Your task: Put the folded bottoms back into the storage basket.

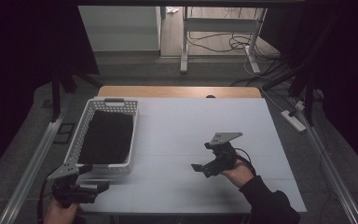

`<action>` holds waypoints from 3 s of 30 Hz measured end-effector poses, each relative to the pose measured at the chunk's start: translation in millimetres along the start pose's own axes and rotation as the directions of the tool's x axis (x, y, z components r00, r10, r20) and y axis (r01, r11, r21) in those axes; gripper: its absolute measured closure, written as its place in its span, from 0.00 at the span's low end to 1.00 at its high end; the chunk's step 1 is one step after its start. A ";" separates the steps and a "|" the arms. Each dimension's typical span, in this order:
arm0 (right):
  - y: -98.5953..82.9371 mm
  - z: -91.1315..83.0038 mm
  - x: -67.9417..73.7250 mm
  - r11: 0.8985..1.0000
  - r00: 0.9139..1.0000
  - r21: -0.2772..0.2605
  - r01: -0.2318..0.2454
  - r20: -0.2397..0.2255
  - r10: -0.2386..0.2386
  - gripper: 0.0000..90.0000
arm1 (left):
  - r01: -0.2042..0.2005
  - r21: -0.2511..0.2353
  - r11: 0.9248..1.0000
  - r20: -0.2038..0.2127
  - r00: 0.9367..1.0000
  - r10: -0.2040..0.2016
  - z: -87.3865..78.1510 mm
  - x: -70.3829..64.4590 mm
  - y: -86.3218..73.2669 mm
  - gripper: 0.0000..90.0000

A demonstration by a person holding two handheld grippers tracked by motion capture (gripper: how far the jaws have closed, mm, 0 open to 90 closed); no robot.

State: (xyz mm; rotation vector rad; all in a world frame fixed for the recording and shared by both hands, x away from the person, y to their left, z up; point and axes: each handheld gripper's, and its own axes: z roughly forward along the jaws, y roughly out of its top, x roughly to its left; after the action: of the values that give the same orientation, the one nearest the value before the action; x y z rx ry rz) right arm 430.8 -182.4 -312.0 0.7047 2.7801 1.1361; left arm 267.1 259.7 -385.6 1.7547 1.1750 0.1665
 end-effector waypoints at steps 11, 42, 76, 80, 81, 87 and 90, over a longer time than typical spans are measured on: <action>-12.2 -15.4 -1.9 0.999 0.999 -0.009 -0.034 0.021 0.035 0.00 | -0.015 0.010 1.000 -0.010 1.000 0.015 2.5 -0.8 -0.2 0.00; -56.1 -63.5 -0.8 0.995 0.986 -0.011 -0.097 0.134 0.097 0.00 | -0.014 0.017 1.000 -0.017 1.000 0.015 3.1 -1.5 0.0 0.00; -99.8 -112.8 -0.3 0.979 0.946 -0.054 -0.198 0.250 0.205 0.00 | -0.012 0.024 1.000 -0.013 1.000 0.012 3.7 -1.4 0.0 0.00; -103.7 -116.4 0.6 0.977 0.942 -0.060 -0.206 0.259 0.215 0.00 | -0.011 0.025 1.000 -0.012 1.000 0.011 3.7 -1.3 0.0 0.00; -104.6 -117.8 0.9 0.976 0.940 -0.058 -0.210 0.261 0.217 0.00 | -0.011 0.025 1.000 -0.012 1.000 0.012 3.7 -1.4 0.0 0.00; -110.4 -122.1 1.8 0.973 0.934 -0.055 -0.222 0.276 0.229 0.00 | -0.011 0.028 1.000 -0.014 1.000 0.012 4.1 -1.7 0.0 0.00; -111.8 -124.1 2.5 0.972 0.930 -0.057 -0.227 0.285 0.234 0.00 | -0.010 0.030 1.000 -0.015 1.000 0.011 4.3 -1.6 0.0 0.00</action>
State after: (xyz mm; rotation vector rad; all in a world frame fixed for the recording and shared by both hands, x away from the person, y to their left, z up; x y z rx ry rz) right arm 357.7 -331.9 -297.0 1.1213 2.4835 0.9994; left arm 268.7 255.8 -387.2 1.7886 1.1847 0.1701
